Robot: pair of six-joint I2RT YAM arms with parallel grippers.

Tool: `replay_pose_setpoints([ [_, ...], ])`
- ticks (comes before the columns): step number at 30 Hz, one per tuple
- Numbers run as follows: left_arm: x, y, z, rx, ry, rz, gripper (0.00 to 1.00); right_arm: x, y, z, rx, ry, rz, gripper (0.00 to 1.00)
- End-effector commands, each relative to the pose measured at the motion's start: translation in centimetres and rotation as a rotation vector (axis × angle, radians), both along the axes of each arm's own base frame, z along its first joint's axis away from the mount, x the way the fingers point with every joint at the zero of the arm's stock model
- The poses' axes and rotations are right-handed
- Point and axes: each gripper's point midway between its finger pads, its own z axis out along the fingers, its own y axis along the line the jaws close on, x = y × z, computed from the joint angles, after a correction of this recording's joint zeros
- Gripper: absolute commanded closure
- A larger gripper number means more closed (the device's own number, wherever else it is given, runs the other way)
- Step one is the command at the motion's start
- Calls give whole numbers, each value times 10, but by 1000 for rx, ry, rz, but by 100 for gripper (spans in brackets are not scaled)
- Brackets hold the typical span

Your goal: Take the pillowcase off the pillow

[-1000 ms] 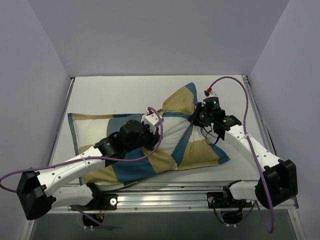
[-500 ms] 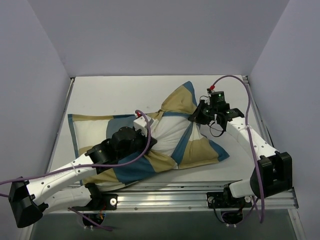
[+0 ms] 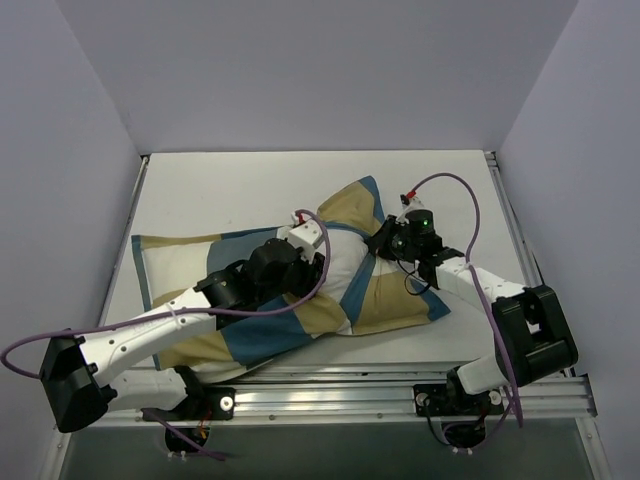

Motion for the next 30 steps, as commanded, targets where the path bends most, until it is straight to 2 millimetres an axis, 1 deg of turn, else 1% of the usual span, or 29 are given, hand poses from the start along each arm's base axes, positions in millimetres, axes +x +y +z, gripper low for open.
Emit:
replay_pose_setpoints([
  [1, -6, -9, 15, 30, 14, -61, 43, 2, -26, -32, -157, -3, -96, 100],
  [2, 0, -11, 19, 29, 2, -57, 29, 2, -27, -31, -178, -16, -99, 100],
  [3, 9, -17, 31, 12, -13, -47, 20, 0, -27, -27, -186, -30, -95, 100],
  [4, 16, -19, 37, 3, -23, -36, 8, -3, -22, -25, -195, -39, -82, 100],
  [5, 25, -22, 37, 4, -20, -20, 4, -3, -22, -22, -208, -53, -86, 100],
  [6, 34, -28, 54, -25, -42, -9, 3, -4, -21, -21, -222, -64, -79, 100],
  [7, 41, -29, 60, -34, -47, 10, 4, -5, -21, -20, -232, -67, -77, 100],
  [8, 50, -35, 56, -22, -40, 19, 5, -7, -17, -19, -240, -75, -67, 100],
  [9, 55, -39, 59, -25, -42, 28, 6, -7, -18, -18, -258, -85, -71, 100],
  [10, 63, -46, 77, -57, -62, 39, 6, -7, -17, -17, -267, -91, -70, 100],
  [11, 71, -52, 68, -37, -46, 48, 6, -8, -15, -16, -271, -96, -65, 100],
  [12, 76, -56, 67, -29, -37, 55, 6, -8, -15, -17, -278, -97, -68, 100],
  [13, 83, -62, 77, -45, -43, 63, 6, -7, -14, -15, -280, -103, -66, 100],
  [14, 92, -69, 59, -7, -14, 73, 6, -7, -14, -15, -283, -105, -64, 100],
  [16, 101, -68, 43, 34, 38, 112, 6, -7, -12, -13, -287, -109, -61, 100],
  [17, 109, -73, 34, 51, 56, 132, 5, -6, -11, -10, -283, -118, -60, 100],
  [18, 112, -69, 24, 83, 77, 156, 5, -6, -9, -9, -284, -122, -54, 100],
  [19, 117, -66, 19, 86, 96, 184, 5, -4, -12, -7, -300, -131, -72, 100],
  [20, 121, -66, 6, 106, 119, 199, 4, -3, -12, -6, -300, -134, -75, 100],
  [22, 124, -60, -10, 131, 162, 236, 2, -3, -11, -5, -299, -137, -76, 100],
  [23, 123, -60, -21, 150, 181, 238, 2, -2, -10, -4, -295, -140, -77, 100],
  [25, 122, -60, -35, 158, 209, 242, 1, -2, -8, -2, -289, -147, -75, 100],
  [27, 120, -62, -53, 174, 240, 244, 1, -2, -6, -3, -289, -146, -72, 100],
  [30, 122, -57, -78, 202, 288, 293, 0, -4, -2, 0, -288, -154, -61, 100],
])
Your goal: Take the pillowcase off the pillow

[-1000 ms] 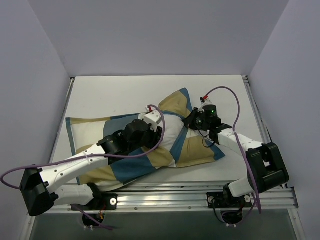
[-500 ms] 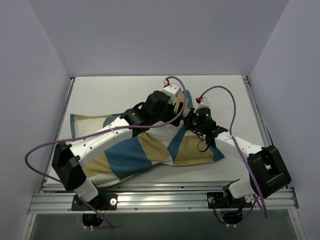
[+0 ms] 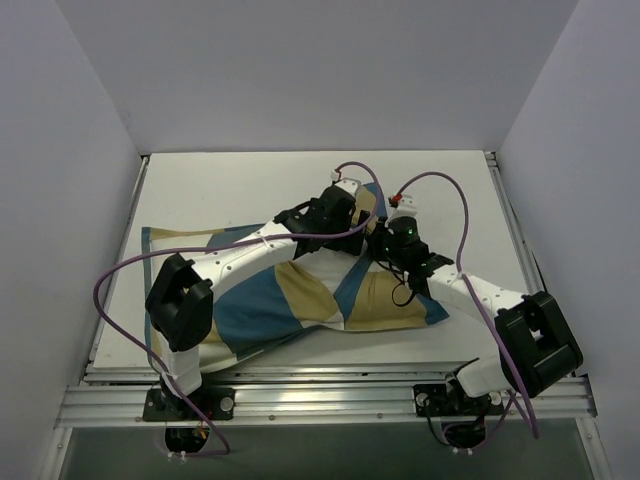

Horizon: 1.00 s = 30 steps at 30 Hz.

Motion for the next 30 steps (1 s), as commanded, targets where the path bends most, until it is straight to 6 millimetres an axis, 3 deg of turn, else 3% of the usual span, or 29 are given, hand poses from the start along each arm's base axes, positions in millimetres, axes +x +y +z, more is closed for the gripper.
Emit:
replay_pose_setpoints([
  [1, -1, 11, -35, 35, 89, 94, 0, -10, -2, -9, -51, 42, 3, 100],
  [2, 0, 11, -43, 35, 100, 111, 0, -12, 1, -8, -49, 39, 12, 100],
  [10, 15, 13, -82, -40, 114, 260, 35, -26, 25, -3, 15, 40, 54, 100],
  [11, 12, 16, -88, -38, 120, 265, 51, -28, 28, -1, 19, 37, 61, 100],
  [15, 9, 18, -86, -69, 100, 252, 97, -32, 26, 1, -10, 33, 58, 100],
  [17, 2, 19, -72, -74, 75, 200, 98, -28, 16, 6, -52, 11, 22, 100],
  [19, -15, 19, -74, -55, 69, 112, 98, -24, 9, 13, -86, -1, -6, 100],
  [20, -22, 18, -62, -71, 48, 75, 98, -21, 4, 18, -102, -16, -28, 99],
  [21, -31, 21, -65, -59, 47, 51, 98, -18, 3, 26, -112, -31, -30, 98],
  [26, -71, 12, -42, -57, -9, -103, 98, -1, -1, 48, -147, -77, -80, 88],
  [30, -85, 15, -35, -79, -21, -123, 98, 12, -9, 57, -191, -95, -145, 86],
])
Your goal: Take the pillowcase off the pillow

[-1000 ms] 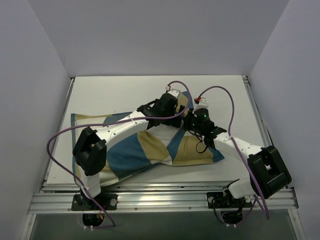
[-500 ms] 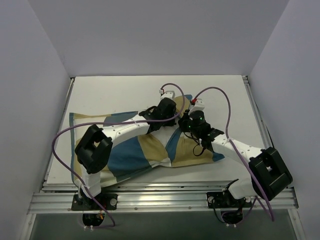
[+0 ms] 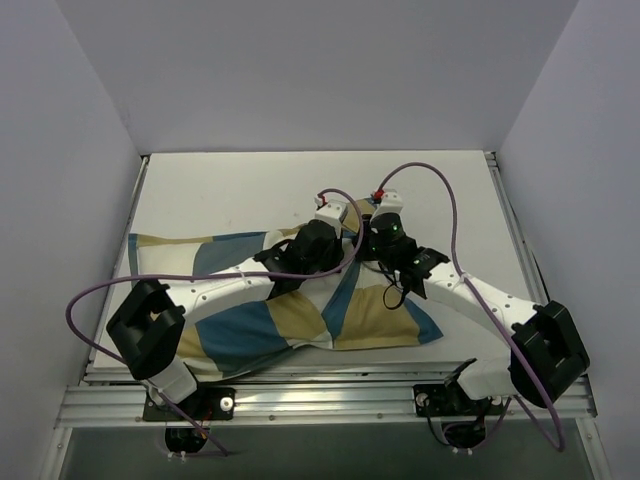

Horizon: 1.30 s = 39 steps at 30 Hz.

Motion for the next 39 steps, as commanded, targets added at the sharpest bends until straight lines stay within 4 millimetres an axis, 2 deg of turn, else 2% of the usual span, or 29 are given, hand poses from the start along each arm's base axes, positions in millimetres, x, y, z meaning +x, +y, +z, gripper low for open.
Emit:
replay_pose_setpoints([
  [1, -45, 15, -27, 117, 90, -105, 98, 33, -34, 21, -109, -91, -181, 86],
  [7, -51, 15, -20, 116, 76, -130, 98, 41, -37, 18, -155, -84, -207, 86],
  [9, -54, 12, -20, 112, 74, -147, 98, 45, -37, 22, -156, -91, -211, 85],
  [13, -58, 10, -22, 127, 81, -161, 98, 54, -37, 35, -165, -113, -237, 75],
  [15, -61, 12, -24, 133, 83, -162, 98, 59, -38, 47, -168, -137, -255, 74],
  [18, -63, 16, -24, 132, 85, -157, 98, 67, -46, 52, -191, -150, -299, 74],
  [19, -65, 19, -23, 128, 85, -153, 98, 70, -48, 48, -201, -142, -304, 77],
  [21, -68, 22, -23, 127, 89, -151, 98, 76, -55, 45, -205, -133, -323, 83],
  [26, -77, 32, -21, 125, 86, -144, 98, 85, -72, 29, -215, -98, -360, 83],
  [28, -80, 35, -19, 116, 89, -139, 98, 89, -79, 26, -197, -88, -371, 87],
  [30, -85, 39, -24, 124, 100, -137, 98, 95, -91, 27, -181, -85, -397, 93],
  [31, -88, 40, -23, 114, 103, -133, 98, 97, -95, 28, -176, -84, -405, 100],
  [33, -95, 47, -29, 120, 125, -124, 98, 103, -111, 34, -167, -86, -449, 100],
  [34, -98, 49, -26, 110, 119, -128, 98, 105, -117, 37, -163, -89, -462, 100],
  [36, -107, 56, -32, 119, 135, -129, 98, 110, -125, 43, -139, -91, -485, 100],
  [37, -111, 58, -26, 100, 131, -126, 98, 114, -138, 44, -136, -86, -515, 100],
  [39, -119, 67, -31, 111, 144, -120, 98, 118, -145, 47, -97, -78, -538, 100],
])
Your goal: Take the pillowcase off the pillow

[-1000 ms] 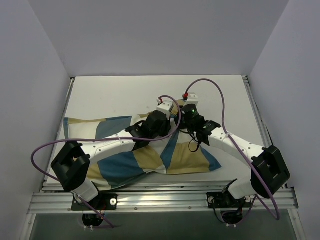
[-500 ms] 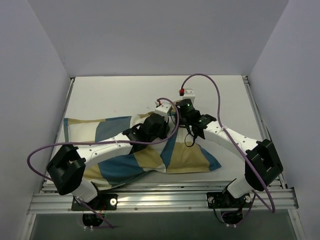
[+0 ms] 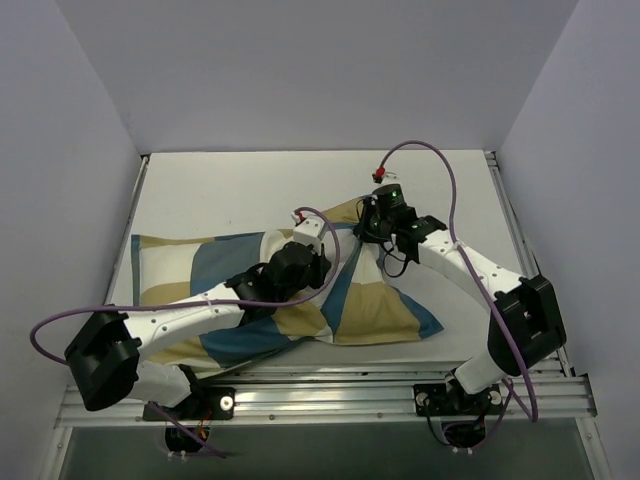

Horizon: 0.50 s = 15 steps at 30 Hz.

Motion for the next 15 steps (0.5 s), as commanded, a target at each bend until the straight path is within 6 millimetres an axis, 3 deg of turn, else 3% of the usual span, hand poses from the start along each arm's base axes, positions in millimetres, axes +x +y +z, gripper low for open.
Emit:
replay_pose_setpoints([
  [1, -81, 35, -44, 152, 216, -120, 98, 86, -145, 51, -140, -240, -532, 100],
  [2, -85, 39, -46, 157, 226, -117, 98, 89, -155, 51, -126, -237, -556, 100],
  [11, -113, 65, -46, 90, 277, -94, 98, 102, -164, 37, -36, -171, -593, 100],
  [15, -119, 73, -39, 44, 271, -82, 98, 106, -185, 25, -29, -135, -634, 100],
])
